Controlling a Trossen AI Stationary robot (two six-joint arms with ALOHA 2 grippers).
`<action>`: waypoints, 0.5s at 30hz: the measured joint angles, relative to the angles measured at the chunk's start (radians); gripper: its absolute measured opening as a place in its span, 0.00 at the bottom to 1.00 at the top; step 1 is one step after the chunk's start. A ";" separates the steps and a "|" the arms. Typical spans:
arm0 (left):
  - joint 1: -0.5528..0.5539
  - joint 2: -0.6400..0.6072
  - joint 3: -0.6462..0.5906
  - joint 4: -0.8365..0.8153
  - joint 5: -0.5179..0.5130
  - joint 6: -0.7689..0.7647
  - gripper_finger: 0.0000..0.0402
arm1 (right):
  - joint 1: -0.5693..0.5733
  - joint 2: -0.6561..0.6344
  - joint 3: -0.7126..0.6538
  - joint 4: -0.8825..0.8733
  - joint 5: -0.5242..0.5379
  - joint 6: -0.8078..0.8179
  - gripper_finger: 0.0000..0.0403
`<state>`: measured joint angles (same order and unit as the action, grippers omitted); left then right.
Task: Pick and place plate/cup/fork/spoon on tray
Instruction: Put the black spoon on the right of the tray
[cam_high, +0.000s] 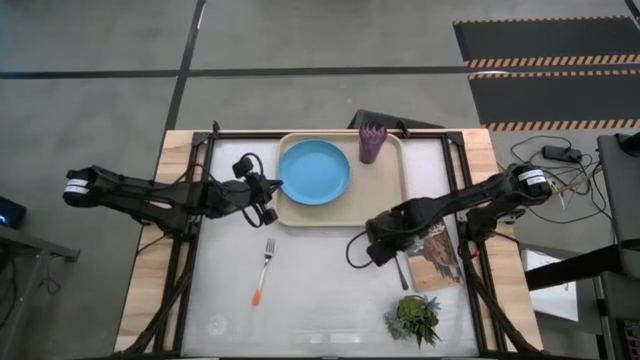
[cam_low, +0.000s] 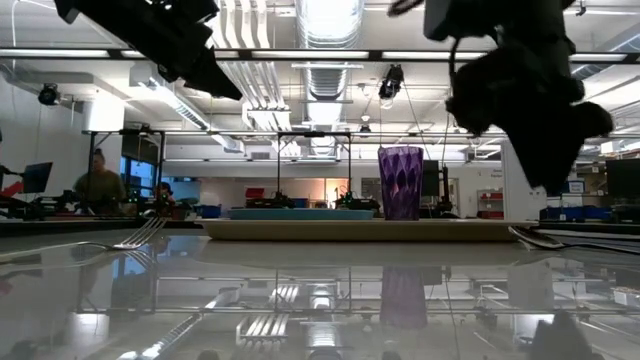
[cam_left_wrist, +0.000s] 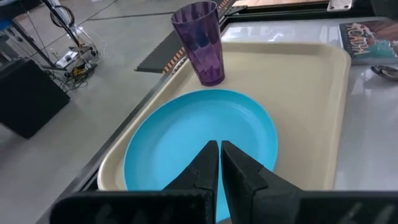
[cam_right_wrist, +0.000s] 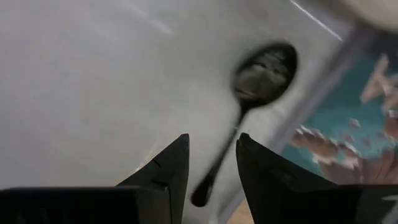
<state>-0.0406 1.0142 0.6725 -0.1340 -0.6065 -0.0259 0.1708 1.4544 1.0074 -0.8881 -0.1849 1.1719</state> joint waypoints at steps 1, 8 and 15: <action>0.000 0.000 -0.003 0.006 0.000 0.008 0.00 | 0.004 0.000 -0.012 0.000 -0.001 0.025 0.30; 0.000 0.000 -0.019 0.064 -0.002 0.033 0.00 | 0.050 0.014 -0.004 0.004 0.036 0.116 0.30; 0.001 0.000 -0.021 0.074 -0.002 0.034 0.00 | 0.116 0.100 0.051 0.004 0.080 0.137 0.30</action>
<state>-0.0395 1.0142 0.6514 -0.0597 -0.6086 0.0086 0.2868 1.5541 1.0584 -0.8844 -0.1053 1.3086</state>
